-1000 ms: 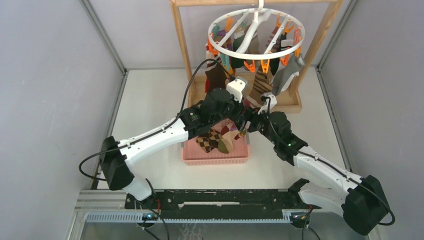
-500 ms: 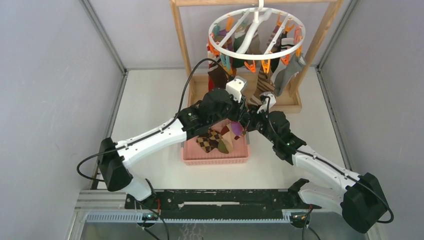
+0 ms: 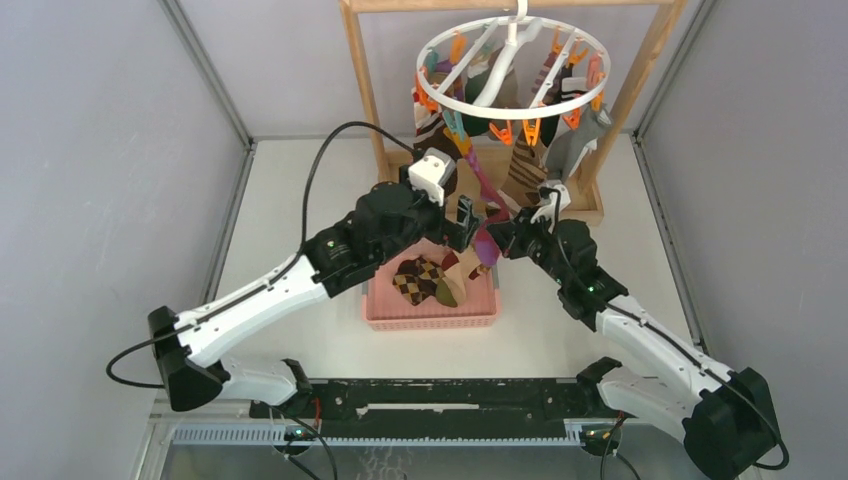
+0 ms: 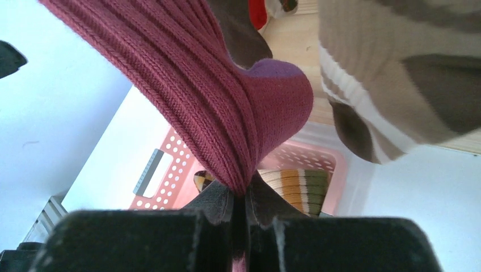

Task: Remove the socks clipped to the hanger
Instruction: Adjust the hanger on the clothesline.

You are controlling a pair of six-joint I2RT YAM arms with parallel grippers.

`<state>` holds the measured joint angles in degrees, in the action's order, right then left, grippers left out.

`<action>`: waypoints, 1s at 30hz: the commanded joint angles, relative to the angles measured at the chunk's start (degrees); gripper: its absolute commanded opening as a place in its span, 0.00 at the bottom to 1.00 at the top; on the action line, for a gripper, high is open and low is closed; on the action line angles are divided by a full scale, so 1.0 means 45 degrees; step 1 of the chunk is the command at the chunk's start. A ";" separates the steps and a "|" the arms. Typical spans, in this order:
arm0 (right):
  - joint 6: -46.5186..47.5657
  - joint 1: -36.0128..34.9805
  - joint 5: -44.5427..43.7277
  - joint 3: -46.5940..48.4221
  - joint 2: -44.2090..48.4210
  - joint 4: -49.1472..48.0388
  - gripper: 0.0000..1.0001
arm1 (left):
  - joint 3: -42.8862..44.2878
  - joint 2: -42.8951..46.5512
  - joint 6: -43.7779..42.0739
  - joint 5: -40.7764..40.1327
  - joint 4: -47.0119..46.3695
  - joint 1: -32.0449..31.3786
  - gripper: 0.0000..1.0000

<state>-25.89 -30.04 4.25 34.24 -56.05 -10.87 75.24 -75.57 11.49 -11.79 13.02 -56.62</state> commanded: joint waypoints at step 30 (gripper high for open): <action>-0.2197 0.7970 0.4833 0.0614 0.0808 0.0619 0.00 | -0.1662 0.1346 0.0592 -0.1382 0.0020 0.1314 1.00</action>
<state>-33.56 3.70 23.31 34.24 -52.29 -6.74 68.64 -70.32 13.56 -17.32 14.57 -51.03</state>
